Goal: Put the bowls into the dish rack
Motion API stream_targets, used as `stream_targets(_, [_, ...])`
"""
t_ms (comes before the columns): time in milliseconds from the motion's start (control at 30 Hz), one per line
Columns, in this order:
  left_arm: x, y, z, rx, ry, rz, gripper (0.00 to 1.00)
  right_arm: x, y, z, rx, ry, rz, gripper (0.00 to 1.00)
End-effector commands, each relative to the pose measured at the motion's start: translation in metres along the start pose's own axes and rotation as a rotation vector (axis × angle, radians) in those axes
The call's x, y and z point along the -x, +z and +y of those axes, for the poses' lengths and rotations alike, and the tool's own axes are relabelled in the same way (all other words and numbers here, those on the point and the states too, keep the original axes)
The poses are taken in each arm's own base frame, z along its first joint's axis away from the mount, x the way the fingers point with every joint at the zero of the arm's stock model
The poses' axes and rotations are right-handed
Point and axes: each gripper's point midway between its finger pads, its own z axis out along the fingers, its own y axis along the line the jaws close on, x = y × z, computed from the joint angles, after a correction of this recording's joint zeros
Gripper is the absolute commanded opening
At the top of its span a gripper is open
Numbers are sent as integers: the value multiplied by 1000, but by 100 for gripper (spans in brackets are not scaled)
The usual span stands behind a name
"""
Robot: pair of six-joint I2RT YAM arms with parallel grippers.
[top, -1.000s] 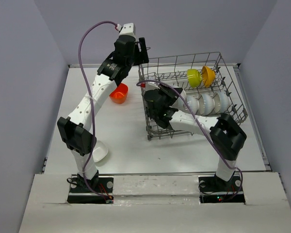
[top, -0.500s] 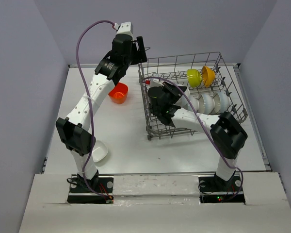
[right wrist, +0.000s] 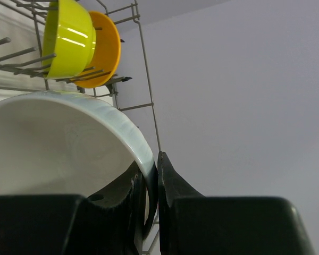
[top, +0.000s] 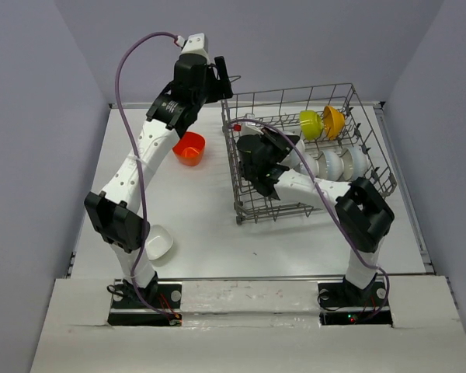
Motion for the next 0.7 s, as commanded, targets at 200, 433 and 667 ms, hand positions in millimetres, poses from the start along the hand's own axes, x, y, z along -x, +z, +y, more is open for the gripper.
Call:
stream_targets(200, [31, -26, -12, -68, -50, -84, 84, 50, 57, -108, -97, 367, 83, 1])
stream_targets(433, [28, -26, -12, -73, -56, -83, 84, 79, 92, -107, -121, 387, 89, 1])
stream_targets(667, [31, -26, -13, -77, -58, -95, 84, 92, 135, -73, -59, 400, 75, 1])
